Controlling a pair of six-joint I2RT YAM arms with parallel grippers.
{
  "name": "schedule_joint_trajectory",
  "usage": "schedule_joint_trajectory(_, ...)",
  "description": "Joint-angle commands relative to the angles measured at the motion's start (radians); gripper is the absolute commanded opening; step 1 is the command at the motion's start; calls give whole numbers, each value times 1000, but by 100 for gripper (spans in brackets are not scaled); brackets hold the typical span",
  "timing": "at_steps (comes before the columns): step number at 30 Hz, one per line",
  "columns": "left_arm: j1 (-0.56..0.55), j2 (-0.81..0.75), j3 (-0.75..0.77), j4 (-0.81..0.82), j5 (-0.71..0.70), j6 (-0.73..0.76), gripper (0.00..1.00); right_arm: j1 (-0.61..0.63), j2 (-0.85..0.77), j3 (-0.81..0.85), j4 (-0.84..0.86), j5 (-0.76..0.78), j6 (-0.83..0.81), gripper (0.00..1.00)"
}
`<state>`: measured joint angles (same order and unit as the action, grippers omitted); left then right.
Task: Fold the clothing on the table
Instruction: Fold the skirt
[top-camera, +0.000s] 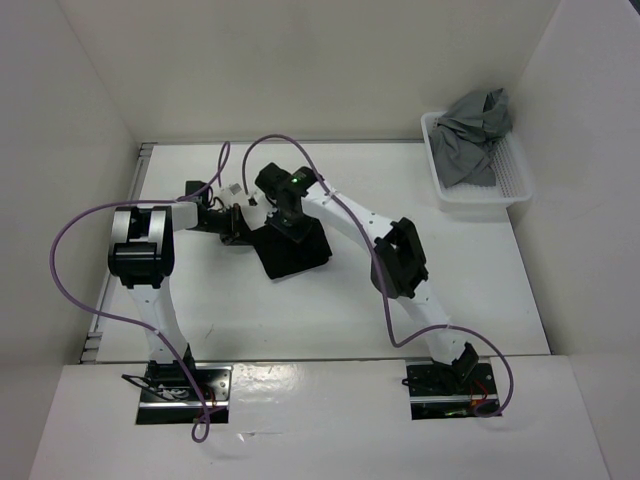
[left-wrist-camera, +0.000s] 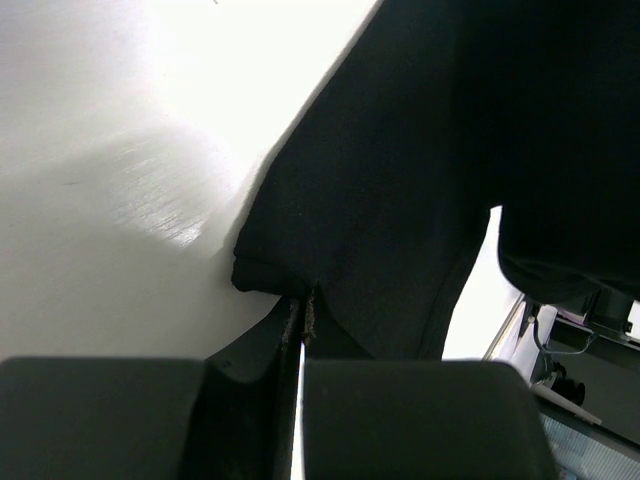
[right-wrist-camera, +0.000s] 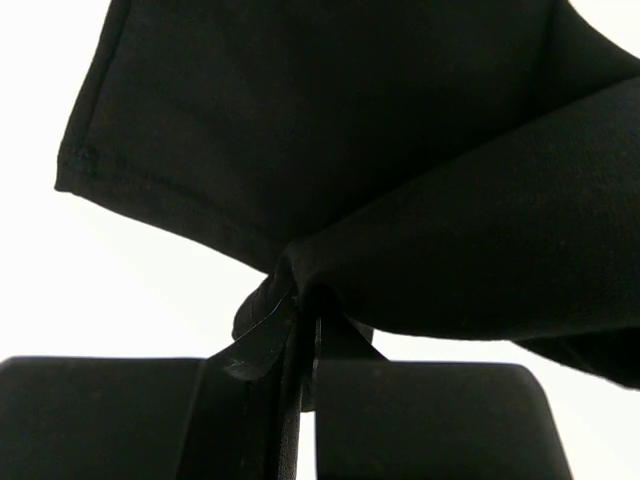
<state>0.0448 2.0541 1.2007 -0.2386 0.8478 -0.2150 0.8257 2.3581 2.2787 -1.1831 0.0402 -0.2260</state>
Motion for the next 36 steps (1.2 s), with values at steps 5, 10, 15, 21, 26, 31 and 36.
schedule_joint_trajectory(5,-22,-5,10,2,-16,11,0,36,47,79,-18,4,-1,0)
schedule_joint_trajectory(10,-22,-5,10,2,-16,11,0,36,67,99,-27,-6,-1,0)
schedule_joint_trajectory(15,-22,-5,10,2,-16,11,0,46,76,108,-27,-6,-1,0)
schedule_joint_trajectory(21,-22,-5,10,2,-16,11,0,64,96,136,-36,-17,-10,0)
schedule_joint_trajectory(26,-22,-5,10,2,-16,11,0,73,105,146,-36,-17,-10,0)
schedule_joint_trajectory(31,-22,-5,10,2,-16,11,0,82,105,156,-46,-17,-10,0)
schedule_joint_trajectory(36,-22,-5,10,2,-7,11,0,82,115,165,-46,-8,-10,2)
